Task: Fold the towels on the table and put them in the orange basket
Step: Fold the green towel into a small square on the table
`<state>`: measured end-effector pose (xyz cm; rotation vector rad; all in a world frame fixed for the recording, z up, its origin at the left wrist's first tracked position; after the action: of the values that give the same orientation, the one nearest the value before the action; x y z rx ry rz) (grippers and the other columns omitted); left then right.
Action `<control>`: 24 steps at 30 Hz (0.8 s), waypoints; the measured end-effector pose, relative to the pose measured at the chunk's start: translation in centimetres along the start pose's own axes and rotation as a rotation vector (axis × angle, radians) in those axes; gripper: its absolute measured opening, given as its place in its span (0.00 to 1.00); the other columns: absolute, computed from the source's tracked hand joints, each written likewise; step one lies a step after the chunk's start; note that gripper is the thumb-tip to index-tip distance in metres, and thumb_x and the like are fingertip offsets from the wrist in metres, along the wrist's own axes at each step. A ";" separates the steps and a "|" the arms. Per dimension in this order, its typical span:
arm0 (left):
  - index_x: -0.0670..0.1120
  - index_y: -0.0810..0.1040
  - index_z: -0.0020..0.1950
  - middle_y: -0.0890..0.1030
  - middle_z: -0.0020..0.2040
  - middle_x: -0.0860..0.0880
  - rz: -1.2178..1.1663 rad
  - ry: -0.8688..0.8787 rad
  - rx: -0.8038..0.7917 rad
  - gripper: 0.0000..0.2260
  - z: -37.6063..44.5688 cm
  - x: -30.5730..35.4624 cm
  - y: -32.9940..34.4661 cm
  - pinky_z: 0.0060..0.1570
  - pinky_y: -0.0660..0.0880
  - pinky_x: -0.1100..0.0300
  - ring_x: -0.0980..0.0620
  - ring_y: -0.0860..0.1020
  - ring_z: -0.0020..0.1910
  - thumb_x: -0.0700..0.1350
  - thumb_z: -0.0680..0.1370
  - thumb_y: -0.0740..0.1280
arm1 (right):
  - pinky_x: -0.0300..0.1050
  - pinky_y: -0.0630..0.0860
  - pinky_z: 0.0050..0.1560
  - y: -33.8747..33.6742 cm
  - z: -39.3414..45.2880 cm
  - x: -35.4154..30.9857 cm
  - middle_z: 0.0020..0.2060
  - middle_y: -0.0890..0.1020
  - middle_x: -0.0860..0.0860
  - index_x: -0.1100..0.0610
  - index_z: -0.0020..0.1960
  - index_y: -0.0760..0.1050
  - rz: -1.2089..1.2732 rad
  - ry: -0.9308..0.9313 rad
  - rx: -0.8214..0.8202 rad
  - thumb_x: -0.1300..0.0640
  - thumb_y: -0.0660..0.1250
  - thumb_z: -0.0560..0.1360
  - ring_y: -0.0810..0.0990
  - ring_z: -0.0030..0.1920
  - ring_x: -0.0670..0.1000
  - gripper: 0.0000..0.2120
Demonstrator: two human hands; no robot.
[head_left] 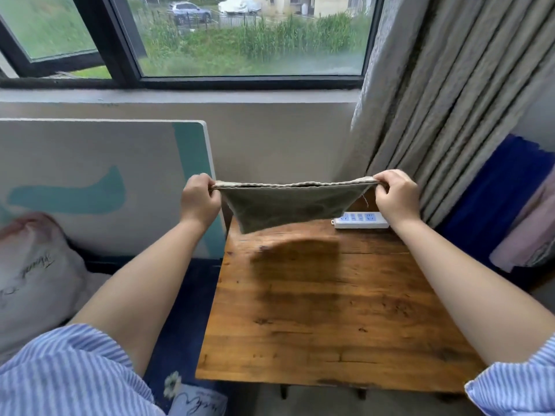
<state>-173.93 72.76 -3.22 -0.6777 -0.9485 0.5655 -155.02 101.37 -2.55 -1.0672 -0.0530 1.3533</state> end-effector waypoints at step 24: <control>0.41 0.72 0.61 0.71 0.61 0.43 0.895 0.436 -1.348 0.15 -29.0 -12.4 12.2 0.53 0.71 0.54 0.44 0.69 0.62 0.33 0.76 0.59 | 0.45 0.68 0.44 7.4 -32.4 11.3 0.51 0.69 0.54 0.58 0.52 0.70 -0.676 0.118 -1.236 0.68 0.58 0.72 0.70 0.58 0.55 0.11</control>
<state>-156.24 64.28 -30.78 -2.3961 -0.4544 0.4392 -138.24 90.34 -31.33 -1.8897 -1.1733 0.5338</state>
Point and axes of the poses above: each hand's wrist, its own z-axis towards the middle knuckle, its own y-axis out of the palm, x = y × z, the point moved 4 cm from there along z, towards the middle knuckle
